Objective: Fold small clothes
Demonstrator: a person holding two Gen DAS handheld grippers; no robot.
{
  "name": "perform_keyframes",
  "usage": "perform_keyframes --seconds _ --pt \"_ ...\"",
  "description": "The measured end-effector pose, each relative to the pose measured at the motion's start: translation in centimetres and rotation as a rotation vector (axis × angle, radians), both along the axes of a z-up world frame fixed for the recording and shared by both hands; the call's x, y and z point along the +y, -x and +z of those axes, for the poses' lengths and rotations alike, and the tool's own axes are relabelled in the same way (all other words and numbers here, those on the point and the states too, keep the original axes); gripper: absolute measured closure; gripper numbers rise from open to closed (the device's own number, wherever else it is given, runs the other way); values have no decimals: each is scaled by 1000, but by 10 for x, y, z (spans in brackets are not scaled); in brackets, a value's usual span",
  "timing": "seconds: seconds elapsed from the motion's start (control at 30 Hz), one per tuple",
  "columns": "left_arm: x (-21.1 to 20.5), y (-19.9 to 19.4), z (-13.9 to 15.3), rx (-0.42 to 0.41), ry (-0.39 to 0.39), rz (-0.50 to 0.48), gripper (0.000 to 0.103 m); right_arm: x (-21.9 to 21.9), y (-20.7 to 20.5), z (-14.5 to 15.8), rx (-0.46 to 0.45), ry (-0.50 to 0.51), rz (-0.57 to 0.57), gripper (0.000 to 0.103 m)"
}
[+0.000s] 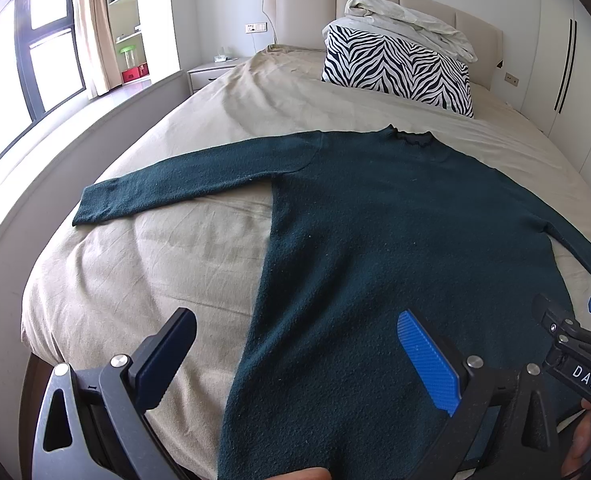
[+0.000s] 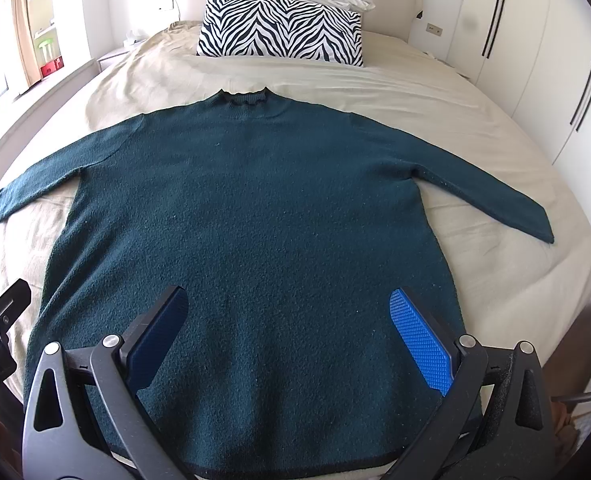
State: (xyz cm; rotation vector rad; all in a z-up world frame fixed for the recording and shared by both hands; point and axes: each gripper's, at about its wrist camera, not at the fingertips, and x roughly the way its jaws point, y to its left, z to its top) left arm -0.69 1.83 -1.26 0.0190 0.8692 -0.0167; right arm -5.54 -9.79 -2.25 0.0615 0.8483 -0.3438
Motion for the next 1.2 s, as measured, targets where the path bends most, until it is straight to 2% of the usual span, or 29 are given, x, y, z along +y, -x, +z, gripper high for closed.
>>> perform_keyframes --seconds 1.2 --pt "-1 1 -3 14 5 6 0 4 -1 -7 12 9 0 0"
